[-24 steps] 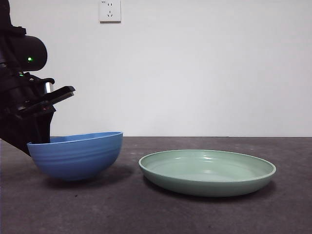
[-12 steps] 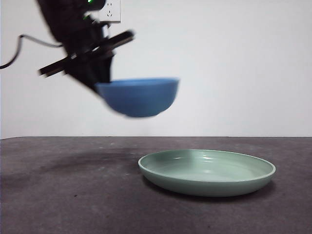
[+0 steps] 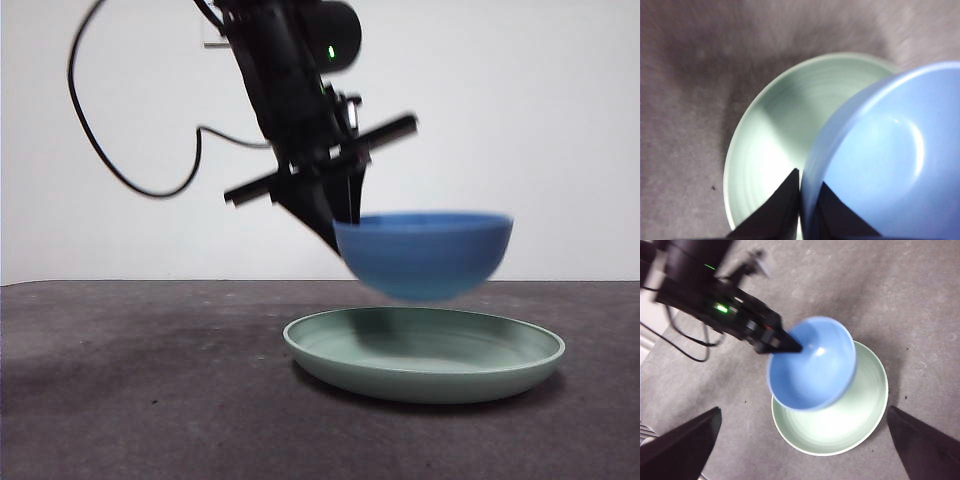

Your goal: Pick up the blue bowl, put it on the green plate, put it on desk

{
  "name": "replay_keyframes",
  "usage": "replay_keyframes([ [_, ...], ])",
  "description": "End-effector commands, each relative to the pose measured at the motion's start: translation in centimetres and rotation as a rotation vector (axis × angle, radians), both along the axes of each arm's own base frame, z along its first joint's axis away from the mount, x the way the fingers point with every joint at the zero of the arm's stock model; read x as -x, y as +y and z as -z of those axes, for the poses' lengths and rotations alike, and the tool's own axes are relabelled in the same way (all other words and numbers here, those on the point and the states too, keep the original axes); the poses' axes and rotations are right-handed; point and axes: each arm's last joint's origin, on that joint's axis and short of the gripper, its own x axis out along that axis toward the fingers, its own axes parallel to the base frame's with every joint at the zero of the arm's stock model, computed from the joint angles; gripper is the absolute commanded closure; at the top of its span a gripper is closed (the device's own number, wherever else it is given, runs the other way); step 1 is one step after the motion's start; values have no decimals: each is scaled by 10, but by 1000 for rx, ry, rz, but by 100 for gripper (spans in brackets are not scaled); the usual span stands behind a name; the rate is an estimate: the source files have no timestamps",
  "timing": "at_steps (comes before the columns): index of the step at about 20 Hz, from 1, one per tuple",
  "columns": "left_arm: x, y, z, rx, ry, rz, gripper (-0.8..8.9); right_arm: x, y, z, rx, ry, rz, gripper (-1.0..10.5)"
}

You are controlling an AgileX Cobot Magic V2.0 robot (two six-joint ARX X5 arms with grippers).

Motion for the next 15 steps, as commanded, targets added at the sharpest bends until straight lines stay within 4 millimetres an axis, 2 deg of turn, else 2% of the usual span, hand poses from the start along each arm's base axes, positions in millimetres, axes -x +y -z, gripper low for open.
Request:
replay_keyframes([
  [1, -4, -9, 10, -15, 9, 18, 804, -1, 1, -5, 6, -27, -8, 335],
  [3, -5, -11, 17, -24, 21, 19, 804, -1, 1, -5, 6, -27, -8, 335],
  [15, -2, -11, 23, -76, 37, 12, 785, -1, 1, -5, 5, -24, -14, 335],
])
